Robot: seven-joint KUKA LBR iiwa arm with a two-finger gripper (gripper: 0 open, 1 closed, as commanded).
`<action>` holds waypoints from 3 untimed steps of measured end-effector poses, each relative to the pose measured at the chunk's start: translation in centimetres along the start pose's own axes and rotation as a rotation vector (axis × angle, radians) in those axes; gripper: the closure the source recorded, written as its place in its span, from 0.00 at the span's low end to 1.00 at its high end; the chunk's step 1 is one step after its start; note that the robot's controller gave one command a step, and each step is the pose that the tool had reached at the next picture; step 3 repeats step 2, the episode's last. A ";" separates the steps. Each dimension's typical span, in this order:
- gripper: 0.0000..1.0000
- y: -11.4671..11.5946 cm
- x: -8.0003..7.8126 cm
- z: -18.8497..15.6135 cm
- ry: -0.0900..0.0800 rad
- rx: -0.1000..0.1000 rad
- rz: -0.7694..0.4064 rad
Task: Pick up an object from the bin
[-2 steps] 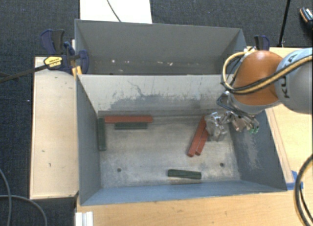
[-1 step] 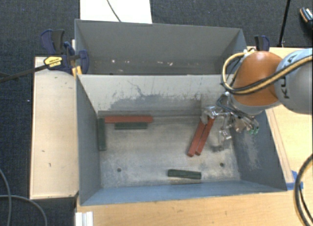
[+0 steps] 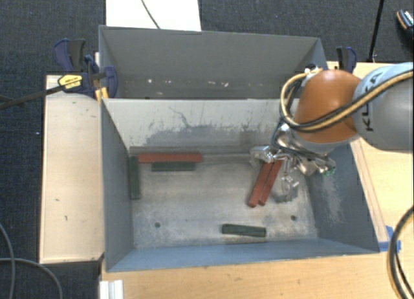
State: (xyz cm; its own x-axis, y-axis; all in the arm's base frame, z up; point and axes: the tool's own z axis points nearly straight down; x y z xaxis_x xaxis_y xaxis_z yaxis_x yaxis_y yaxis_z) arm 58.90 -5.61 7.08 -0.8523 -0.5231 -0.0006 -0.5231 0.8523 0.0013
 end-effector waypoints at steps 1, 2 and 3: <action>1.00 -0.1 0.0 0.0 0.000 0.000 0.003; 1.00 -2.8 2.2 -14.3 -0.007 0.009 -0.069; 1.00 -2.8 2.2 -14.3 -0.007 0.009 -0.069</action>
Offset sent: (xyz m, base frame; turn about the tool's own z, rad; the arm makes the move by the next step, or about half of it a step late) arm 0.0000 0.0000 0.0000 0.0000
